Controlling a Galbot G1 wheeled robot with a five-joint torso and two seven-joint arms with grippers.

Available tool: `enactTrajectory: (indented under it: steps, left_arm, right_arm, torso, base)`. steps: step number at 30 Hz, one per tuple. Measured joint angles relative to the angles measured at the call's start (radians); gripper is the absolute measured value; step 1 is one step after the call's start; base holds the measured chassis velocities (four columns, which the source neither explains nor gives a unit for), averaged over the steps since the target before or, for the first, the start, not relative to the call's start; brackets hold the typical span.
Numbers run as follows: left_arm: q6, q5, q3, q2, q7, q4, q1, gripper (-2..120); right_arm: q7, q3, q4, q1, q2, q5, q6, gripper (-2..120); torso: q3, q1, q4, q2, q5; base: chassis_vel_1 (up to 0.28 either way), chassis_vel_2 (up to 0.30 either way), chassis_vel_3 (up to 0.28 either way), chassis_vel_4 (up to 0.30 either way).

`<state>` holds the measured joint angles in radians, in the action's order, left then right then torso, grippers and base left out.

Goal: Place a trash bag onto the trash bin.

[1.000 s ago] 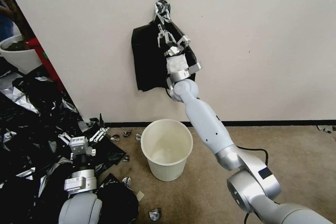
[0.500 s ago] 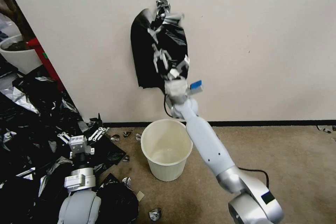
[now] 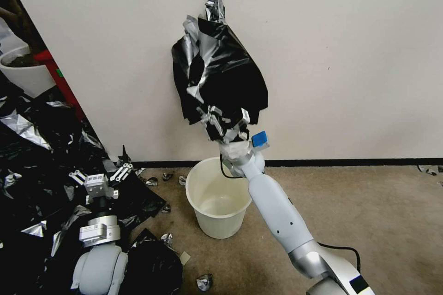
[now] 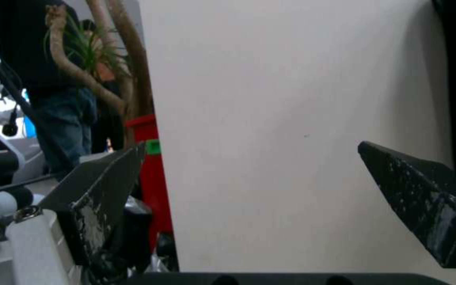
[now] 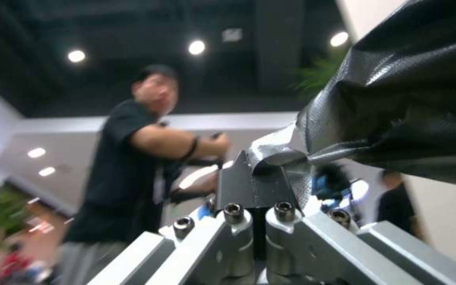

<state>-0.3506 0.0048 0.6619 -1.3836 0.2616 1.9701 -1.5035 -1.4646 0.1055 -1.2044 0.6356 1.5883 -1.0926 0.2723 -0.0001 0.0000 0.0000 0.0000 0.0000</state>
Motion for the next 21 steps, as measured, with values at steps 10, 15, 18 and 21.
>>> enactTrajectory:
  steps: [10, 15, 18, 21]
  left_arm:
    - [0.006, -0.013, -0.012, 0.014, 0.0, -0.002, 0.034, 100]
    - [0.007, -0.081, -0.027, 0.035, -0.002, 0.017, 0.07, 100]
    - [0.022, -0.179, -0.05, 0.085, -0.007, 0.047, 0.133, 100]
    - [0.032, -0.212, -0.065, 0.134, -0.018, 0.055, 0.168, 100]
  right_arm:
    - [-0.068, 0.011, 0.061, -0.002, -0.009, 0.068, -0.02, 0]
    - [-0.047, 0.017, 0.059, -0.004, -0.014, 0.084, -0.008, 0]
    - [0.126, 0.008, -0.004, 0.019, -0.035, 0.121, 0.066, 3]
    - [0.274, -0.006, -0.067, 0.053, -0.064, 0.17, 0.112, 10]
  torso:
    - [0.0, 0.0, 0.0, 0.0, 0.0]
    - [0.0, 0.0, 0.0, 0.0, 0.0]
    - [0.0, 0.0, 0.0001, 0.0, 0.0]
    - [0.0, 0.0, -0.0001, 0.0, 0.0]
  base:
    - [0.0, 0.0, 0.0, 0.0]
    - [0.0, 0.0, 0.0, 0.0]
    - [0.0, 0.0, 0.0, 0.0]
    - [0.0, 0.0, 0.0, 0.0]
